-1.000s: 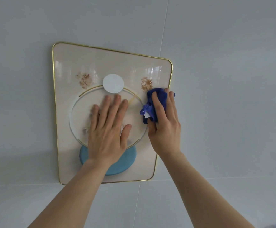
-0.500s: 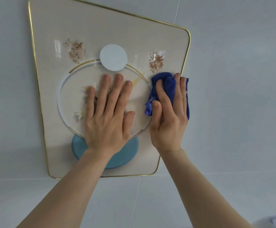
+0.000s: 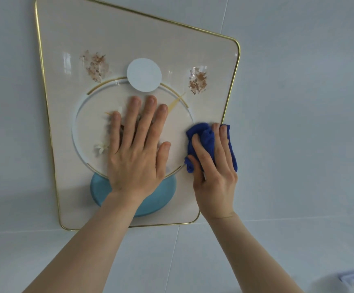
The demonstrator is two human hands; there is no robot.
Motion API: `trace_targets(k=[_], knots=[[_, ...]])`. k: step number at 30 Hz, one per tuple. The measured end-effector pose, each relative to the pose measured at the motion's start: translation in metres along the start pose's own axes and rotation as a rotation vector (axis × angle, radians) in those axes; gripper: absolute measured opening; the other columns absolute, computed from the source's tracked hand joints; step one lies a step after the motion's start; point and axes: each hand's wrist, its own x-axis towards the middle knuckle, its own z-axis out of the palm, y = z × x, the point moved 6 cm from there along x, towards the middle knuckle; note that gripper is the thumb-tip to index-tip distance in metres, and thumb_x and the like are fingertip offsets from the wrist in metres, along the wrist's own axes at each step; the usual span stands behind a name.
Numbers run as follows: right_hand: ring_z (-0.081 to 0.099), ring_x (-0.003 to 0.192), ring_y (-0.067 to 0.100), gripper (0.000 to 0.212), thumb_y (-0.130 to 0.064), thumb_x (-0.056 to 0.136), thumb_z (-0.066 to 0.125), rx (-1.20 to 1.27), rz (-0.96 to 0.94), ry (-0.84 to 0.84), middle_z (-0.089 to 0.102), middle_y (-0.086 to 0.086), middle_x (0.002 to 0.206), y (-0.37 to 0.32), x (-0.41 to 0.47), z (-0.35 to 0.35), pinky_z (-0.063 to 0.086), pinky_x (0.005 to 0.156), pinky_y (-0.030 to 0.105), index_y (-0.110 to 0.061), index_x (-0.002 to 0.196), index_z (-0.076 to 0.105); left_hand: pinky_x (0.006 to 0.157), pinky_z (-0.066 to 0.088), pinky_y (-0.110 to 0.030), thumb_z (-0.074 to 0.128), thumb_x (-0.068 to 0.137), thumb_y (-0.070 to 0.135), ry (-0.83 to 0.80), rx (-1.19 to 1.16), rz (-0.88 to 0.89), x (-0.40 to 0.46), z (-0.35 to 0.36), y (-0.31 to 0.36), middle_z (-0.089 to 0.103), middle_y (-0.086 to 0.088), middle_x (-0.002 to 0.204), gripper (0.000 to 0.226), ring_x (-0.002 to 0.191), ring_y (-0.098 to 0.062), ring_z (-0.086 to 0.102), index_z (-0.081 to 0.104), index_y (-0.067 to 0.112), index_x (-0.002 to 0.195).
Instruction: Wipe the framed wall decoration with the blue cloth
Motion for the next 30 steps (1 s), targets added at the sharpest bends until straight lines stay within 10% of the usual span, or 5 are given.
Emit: trace_targets(k=[19, 24, 30], knots=[[0.074, 0.116, 0.027, 0.048, 0.018, 0.072, 0.079, -0.085, 0.087, -0.427, 0.075, 0.007, 0.130, -0.008, -0.056, -0.038, 0.061, 0.068, 0.025, -0.019, 0.103, 0.080, 0.133, 0.001, -0.049, 0.028, 0.110, 0.040, -0.038, 0.020, 0.024, -0.001, -0.001, 0.000, 0.017, -0.003, 0.175, 0.061, 0.163, -0.029, 0.013, 0.020, 0.019, 0.167], [0.072, 0.075, -0.006, 0.048, 0.007, 0.087, 0.075, 0.364, 0.653, -0.264, 0.077, -0.032, 0.085, 0.015, -0.018, -0.057, 0.050, 0.064, 0.005, -0.035, 0.109, 0.081, 0.133, 0.002, -0.050, 0.028, 0.110, 0.040, -0.029, 0.026, 0.012, -0.002, 0.002, -0.001, 0.017, -0.002, 0.176, 0.062, 0.164, -0.028, 0.011, 0.019, 0.020, 0.167], [0.069, 0.078, -0.005, 0.040, -0.001, 0.091, 0.075, 0.621, 0.549, -0.047, 0.078, -0.022, 0.089, -0.003, 0.083, -0.061, 0.054, 0.068, 0.009, -0.032, 0.116, 0.078, 0.133, 0.002, -0.050, 0.026, 0.110, 0.041, -0.031, 0.040, 0.026, -0.001, 0.002, 0.000, 0.017, -0.002, 0.176, 0.061, 0.164, -0.027, 0.008, 0.020, 0.019, 0.167]])
